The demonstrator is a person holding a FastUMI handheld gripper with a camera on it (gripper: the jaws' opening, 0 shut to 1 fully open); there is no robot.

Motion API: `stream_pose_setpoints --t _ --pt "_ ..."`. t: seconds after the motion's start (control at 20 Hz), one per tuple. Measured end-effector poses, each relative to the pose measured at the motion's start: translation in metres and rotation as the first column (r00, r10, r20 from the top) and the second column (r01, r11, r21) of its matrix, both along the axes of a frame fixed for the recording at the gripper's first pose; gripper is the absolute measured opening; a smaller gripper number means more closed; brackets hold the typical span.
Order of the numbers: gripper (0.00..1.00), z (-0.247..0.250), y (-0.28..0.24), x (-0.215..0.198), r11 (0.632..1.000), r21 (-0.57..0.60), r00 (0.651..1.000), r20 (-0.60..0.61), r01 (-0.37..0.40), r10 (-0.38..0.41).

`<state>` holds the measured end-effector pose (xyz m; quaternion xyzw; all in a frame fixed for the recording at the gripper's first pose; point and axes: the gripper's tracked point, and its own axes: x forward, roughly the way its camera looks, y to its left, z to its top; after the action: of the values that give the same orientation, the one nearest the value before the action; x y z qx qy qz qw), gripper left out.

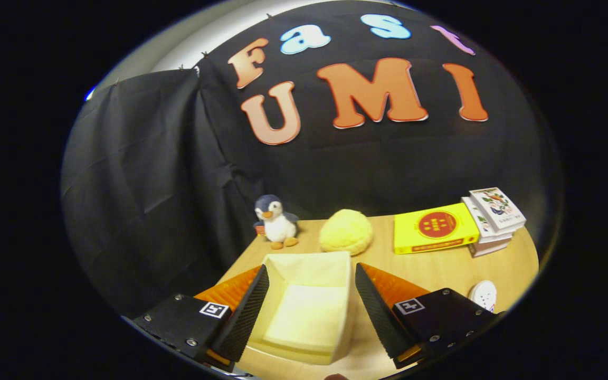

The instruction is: Open the storage box then place both shoes into the box .Put the left shoe in first, then the right shoe, with the right side of both shoes facing outward in a uniform manner.

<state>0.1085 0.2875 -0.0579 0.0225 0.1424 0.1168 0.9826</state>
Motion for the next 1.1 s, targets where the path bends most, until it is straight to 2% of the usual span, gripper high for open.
stream_pose_setpoints --t 0.25,0.5,0.75,0.95,1.1 --pt "0.98 -0.028 -0.115 -0.007 0.979 -0.028 0.979 -0.019 0.202 -0.203" --pt "0.98 -0.080 -0.197 -0.031 0.943 -0.108 0.943 -0.073 0.316 -0.324" --pt "0.99 -0.132 -0.242 -0.044 0.918 -0.192 0.918 -0.135 0.346 -0.374" --pt "0.99 -0.167 -0.250 -0.045 0.918 -0.256 0.915 -0.193 0.302 -0.354" --pt "0.92 -0.193 -0.253 -0.039 0.920 -0.295 0.914 -0.236 0.257 -0.330"
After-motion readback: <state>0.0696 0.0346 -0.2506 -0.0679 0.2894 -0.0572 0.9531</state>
